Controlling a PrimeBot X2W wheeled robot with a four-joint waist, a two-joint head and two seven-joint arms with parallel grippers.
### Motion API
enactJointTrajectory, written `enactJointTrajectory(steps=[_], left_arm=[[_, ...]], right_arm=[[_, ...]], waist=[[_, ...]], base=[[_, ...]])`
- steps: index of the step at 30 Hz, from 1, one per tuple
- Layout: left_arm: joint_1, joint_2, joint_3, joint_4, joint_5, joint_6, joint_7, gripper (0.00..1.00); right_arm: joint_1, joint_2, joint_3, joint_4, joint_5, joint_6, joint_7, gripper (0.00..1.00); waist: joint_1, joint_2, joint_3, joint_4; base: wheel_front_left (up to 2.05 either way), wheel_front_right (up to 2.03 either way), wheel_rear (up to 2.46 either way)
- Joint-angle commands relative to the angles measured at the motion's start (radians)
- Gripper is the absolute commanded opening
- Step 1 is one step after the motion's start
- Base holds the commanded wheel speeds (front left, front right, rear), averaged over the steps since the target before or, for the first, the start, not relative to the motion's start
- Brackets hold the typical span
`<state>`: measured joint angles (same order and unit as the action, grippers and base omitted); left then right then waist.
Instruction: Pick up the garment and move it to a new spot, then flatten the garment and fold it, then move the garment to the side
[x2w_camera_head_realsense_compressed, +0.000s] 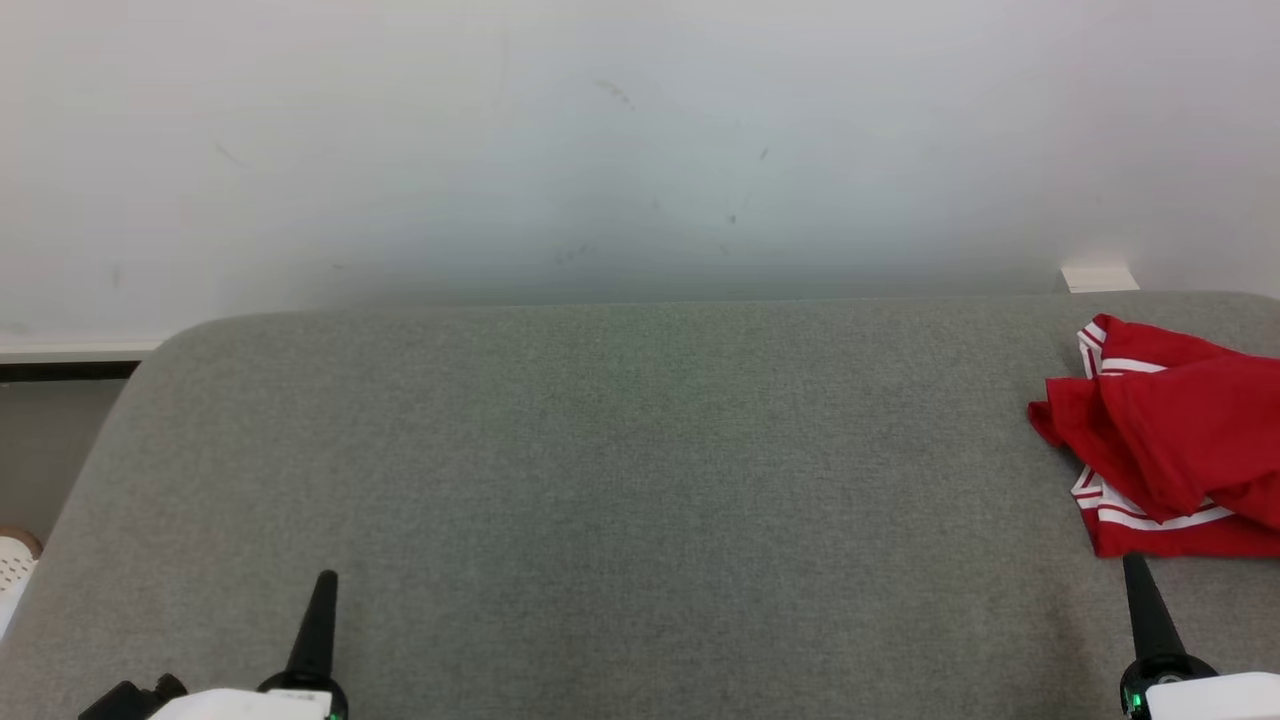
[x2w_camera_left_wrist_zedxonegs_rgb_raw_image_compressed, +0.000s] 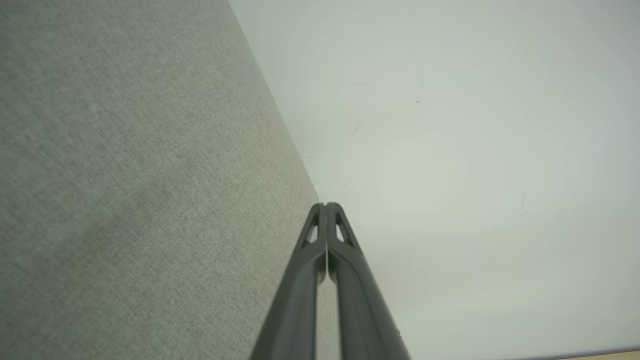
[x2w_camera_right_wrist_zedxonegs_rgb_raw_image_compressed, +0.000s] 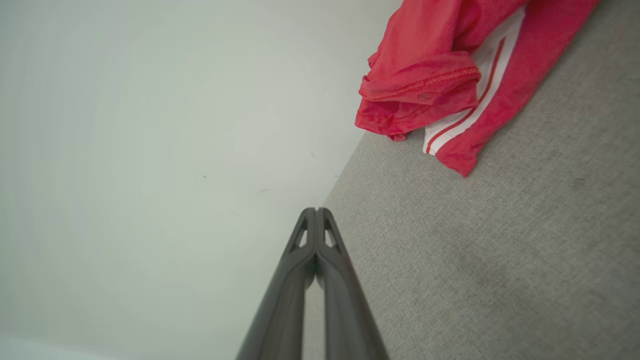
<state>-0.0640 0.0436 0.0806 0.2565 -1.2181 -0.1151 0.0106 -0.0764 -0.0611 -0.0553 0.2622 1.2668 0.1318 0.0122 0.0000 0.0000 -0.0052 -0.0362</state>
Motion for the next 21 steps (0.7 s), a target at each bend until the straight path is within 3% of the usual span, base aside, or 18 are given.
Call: enactJointTrajectory(steps=[1,21], left_arm=[[-0.02,0.007,0.005,-0.008,-0.035,-0.007,0.009,0.0],[-0.034,0.009,0.02,-0.01,-0.204,-0.011,0.055,0.0]], right_arm=[[-0.018,0.0,-0.008,-0.01,0.031,-0.001,0.008,0.0],[-0.028,0.005,-0.034,-0.015,0.178,-0.002,0.054,0.0]], waist=[[0.0,0.0,0.0,0.001],[0.0,0.0,0.004,0.016]], base=[[0.0,0.0,0.0],[0.0,0.0,0.0]])
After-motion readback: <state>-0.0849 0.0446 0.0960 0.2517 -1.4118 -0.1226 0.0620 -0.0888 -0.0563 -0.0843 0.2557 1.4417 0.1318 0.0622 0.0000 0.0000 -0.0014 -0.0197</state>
